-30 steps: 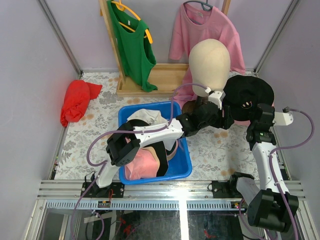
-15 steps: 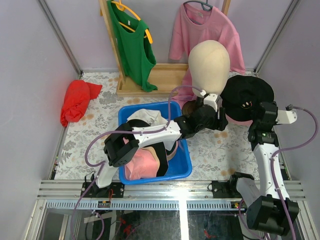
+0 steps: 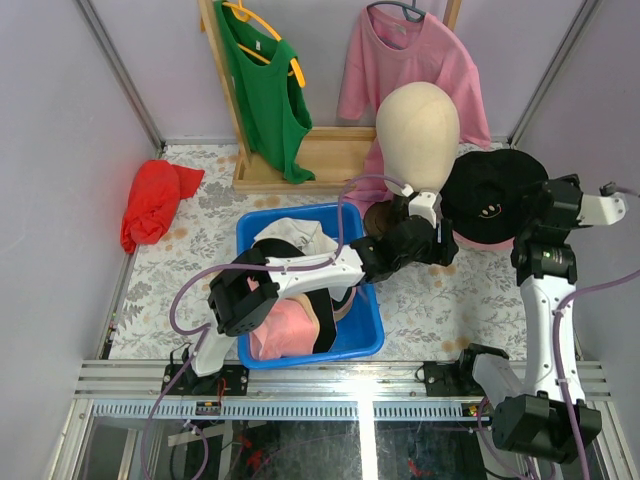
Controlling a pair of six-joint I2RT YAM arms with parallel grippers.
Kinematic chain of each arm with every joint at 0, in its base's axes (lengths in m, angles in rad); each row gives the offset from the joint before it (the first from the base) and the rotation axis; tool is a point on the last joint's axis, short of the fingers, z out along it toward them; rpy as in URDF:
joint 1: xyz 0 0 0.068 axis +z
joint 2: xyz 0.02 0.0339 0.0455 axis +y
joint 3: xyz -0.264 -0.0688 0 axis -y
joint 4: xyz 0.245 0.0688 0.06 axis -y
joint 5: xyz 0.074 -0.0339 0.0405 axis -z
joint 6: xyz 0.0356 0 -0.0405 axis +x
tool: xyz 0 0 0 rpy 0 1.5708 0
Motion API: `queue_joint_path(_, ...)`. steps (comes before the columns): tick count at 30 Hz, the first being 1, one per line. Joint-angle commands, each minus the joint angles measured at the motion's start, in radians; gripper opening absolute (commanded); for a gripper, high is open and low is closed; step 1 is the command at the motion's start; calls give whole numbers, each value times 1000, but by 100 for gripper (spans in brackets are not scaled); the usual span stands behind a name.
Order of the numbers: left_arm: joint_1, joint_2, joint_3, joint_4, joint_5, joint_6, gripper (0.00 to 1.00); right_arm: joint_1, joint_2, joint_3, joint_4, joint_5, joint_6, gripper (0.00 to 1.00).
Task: Stack the hats
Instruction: Stack the hat on the hat.
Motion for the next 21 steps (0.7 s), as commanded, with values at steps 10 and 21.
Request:
queue_joint_path(10,4,35,65,77,-26,1,65,-104,236,282,14,-98,-100,64)
queue_joint_path(21,51,40,52,99,14,-24,66,-235,441,375,97,-374,-87,63)
